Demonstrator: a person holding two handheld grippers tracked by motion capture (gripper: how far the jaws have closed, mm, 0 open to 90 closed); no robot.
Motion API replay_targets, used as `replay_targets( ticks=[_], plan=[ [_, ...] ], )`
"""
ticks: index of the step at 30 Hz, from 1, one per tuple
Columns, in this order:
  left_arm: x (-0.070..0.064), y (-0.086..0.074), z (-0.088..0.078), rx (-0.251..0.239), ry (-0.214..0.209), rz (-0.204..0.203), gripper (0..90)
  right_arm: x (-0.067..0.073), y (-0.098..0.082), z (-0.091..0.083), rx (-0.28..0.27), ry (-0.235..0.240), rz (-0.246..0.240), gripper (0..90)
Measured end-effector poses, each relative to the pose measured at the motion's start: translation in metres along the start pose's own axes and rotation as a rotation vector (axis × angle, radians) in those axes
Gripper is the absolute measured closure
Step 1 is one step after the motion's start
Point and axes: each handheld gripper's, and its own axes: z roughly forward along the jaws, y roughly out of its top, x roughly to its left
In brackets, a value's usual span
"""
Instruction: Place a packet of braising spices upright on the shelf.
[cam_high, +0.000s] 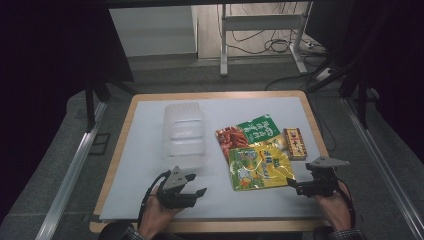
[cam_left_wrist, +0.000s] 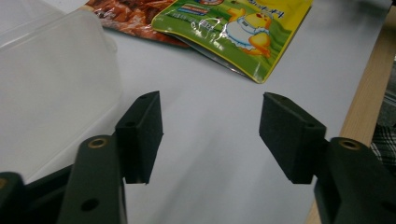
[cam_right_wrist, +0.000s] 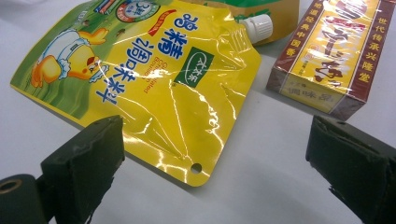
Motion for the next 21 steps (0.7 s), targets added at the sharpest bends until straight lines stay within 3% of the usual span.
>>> replay_targets(
  ticks=[5, 18, 21],
  plan=[
    [-0.001, 0.003, 0.006, 0.001, -0.042, 0.010, 46.3, 0.000, 0.000, 0.000, 0.002, -0.003, -0.003, 4.4],
    [-0.004, 0.016, 0.022, 0.016, -0.048, 0.024, 57.1, 0.000, 0.000, 0.000, 0.005, -0.006, -0.001, 4.4],
    [-0.004, 0.019, 0.027, 0.011, -0.060, 0.029, 63.2, 0.000, 0.000, 0.000, 0.003, -0.007, 0.000, 4.4]
  ],
)
